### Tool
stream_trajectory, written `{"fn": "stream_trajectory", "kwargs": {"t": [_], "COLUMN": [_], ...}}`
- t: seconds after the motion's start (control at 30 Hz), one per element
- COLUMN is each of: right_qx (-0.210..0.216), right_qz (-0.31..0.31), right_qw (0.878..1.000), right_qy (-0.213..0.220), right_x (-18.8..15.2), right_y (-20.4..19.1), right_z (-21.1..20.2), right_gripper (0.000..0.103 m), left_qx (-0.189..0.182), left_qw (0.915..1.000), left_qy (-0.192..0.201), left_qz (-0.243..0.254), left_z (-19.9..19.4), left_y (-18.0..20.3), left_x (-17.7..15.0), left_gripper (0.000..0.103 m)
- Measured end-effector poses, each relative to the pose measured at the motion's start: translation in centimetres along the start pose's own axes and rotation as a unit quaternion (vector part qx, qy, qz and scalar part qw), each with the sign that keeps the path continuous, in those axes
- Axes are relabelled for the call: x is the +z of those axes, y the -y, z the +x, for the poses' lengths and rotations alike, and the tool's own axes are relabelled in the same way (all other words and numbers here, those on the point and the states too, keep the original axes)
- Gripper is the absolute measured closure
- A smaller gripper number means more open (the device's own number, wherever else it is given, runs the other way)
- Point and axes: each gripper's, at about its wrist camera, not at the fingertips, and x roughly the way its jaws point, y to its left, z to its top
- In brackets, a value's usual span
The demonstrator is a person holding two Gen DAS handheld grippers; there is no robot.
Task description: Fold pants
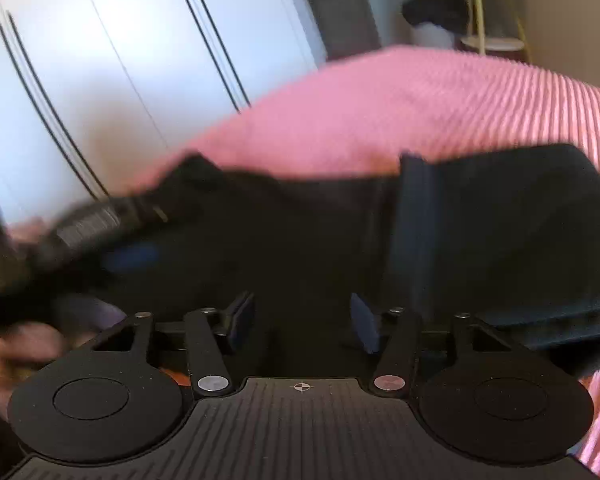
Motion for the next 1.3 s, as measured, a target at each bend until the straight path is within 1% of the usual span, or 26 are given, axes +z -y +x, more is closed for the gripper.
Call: {"fn": "stream_trajectory", "kwargs": {"t": [0.03,0.07,0.17,0.2,0.23,0.27,0.3,0.37,0.4,0.5,0.6,0.67,0.7,0.8,0.87,0.93,0.97,1.03,1.07,1.1,1.13,1.17,1.2,1.23,1.27,1.3], "right_qx": [-0.003,-0.015,-0.081,-0.101,-0.126,-0.153,-0.184,-0.165,-0.161,-0.161,-0.155,-0.142,-0.135,-0.104,-0.084,-0.071,-0.065,-0.053,-0.049,-0.042,-0.036,-0.03,-0.02,-0.009,0.003,0.015], "right_qz": [0.02,0.037,0.113,0.15,0.187,0.208,0.229,0.278,0.288,0.284,0.288,0.303,0.312,0.353,0.37,0.372,0.372,0.369,0.365,0.361,0.359,0.359,0.361,0.364,0.37,0.379], "right_qw": [1.0,0.998,0.988,0.982,0.973,0.966,0.956,0.946,0.944,0.945,0.945,0.942,0.94,0.929,0.924,0.924,0.925,0.926,0.927,0.929,0.93,0.929,0.928,0.926,0.923,0.919], "right_qy": [0.022,0.04,0.062,0.058,0.043,0.025,0.002,0.011,0.011,0.015,0.02,0.027,0.03,0.038,0.043,0.05,0.054,0.062,0.065,0.07,0.075,0.081,0.089,0.097,0.103,0.111], "right_x": [0.5,0.8,1.0,0.7,0.2,-0.4,-1.1,-1.6,-1.6,-1.9,-2.1,-2.6,-2.9,-3.9,-4.4,-4.5,-4.4,-4.4,-4.3,-4.3,-4.1,-3.9,-3.9,-3.9,-4.0,-4.2], "right_y": [0.8,1.5,5.4,7.0,8.9,10.2,11.4,12.7,12.8,13.0,13.2,13.4,13.7,14.4,14.9,15.0,15.3,15.3,15.2,15.1,15.0,14.9,15.0,15.1,15.3,15.6], "right_z": [-1.1,-2.0,-3.2,-3.2,-2.9,-2.4,-1.8,-1.8,-1.8,-2.0,-2.1,-2.5,-3.1,-4.1,-4.6,-4.8,-4.6,-4.8,-4.7,-4.8,-4.7,-4.7,-4.7,-4.8,-5.0,-5.3], "right_gripper": [0.028,0.028,0.031,0.041,0.065,0.079,0.103,0.103,0.103,0.103,0.103,0.103,0.103,0.102,0.097,0.086,0.083,0.068,0.064,0.058,0.055,0.055,0.053,0.053,0.053,0.055], "left_qx": [-0.009,-0.017,-0.05,-0.06,-0.07,-0.081,-0.092,-0.108,-0.116,-0.136,-0.143,-0.157,-0.163,-0.16,-0.178,-0.205,-0.207,-0.207,-0.212,-0.219,-0.221,-0.217,-0.206,-0.192,-0.171,-0.156], "left_qw": [0.9999,0.9996,0.9976,0.9967,0.9956,0.9942,0.9925,0.9892,0.9872,0.98,0.9771,0.9715,0.9689,0.9683,0.9609,0.9471,0.9451,0.945,0.942,0.9367,0.9312,0.9287,0.9295,0.9342,0.9414,0.9455], "left_qy": [-0.005,-0.012,-0.039,-0.048,-0.059,-0.069,-0.08,-0.099,-0.11,-0.145,-0.158,-0.177,-0.185,-0.182,-0.187,-0.207,-0.214,-0.22,-0.224,-0.229,-0.238,-0.246,-0.253,-0.254,-0.251,-0.249], "left_qz": [0.008,0.019,0.028,0.025,0.021,0.017,0.013,0.005,0.0,-0.014,-0.007,-0.013,-0.022,-0.059,-0.1,-0.135,-0.134,-0.125,-0.134,-0.149,-0.165,-0.173,-0.172,-0.162,-0.148,-0.141], "left_z": [0.2,0.4,1.1,1.3,1.4,1.5,1.7,2.2,2.4,3.6,4.5,5.8,6.5,8.1,9.0,10.2,10.7,11.4,11.8,12.1,12.6,13.1,13.4,13.6,13.6,13.5], "left_y": [0.2,0.6,1.2,1.4,1.4,1.6,1.6,1.8,1.9,2.7,4.3,5.4,5.7,6.2,6.3,6.6,7.0,7.7,7.8,7.7,7.9,8.1,8.4,8.7,8.9,9.1], "left_x": [0.0,-0.1,-0.2,-0.4,-0.4,-0.6,-0.6,-0.8,-0.9,-1.1,-1.3,-1.6,-1.7,-2.0,-2.0,-2.3,-2.5,-2.5,-2.5,-2.6,-2.7,-3.0,-3.2,-3.4,-3.5,-3.7], "left_gripper": [0.004,0.004,0.004,0.004,0.004,0.004,0.004,0.004,0.004,0.004,0.004,0.004,0.004,0.004,0.004,0.004,0.004,0.004,0.005,0.009,0.025,0.043,0.051,0.063,0.081,0.091]}}
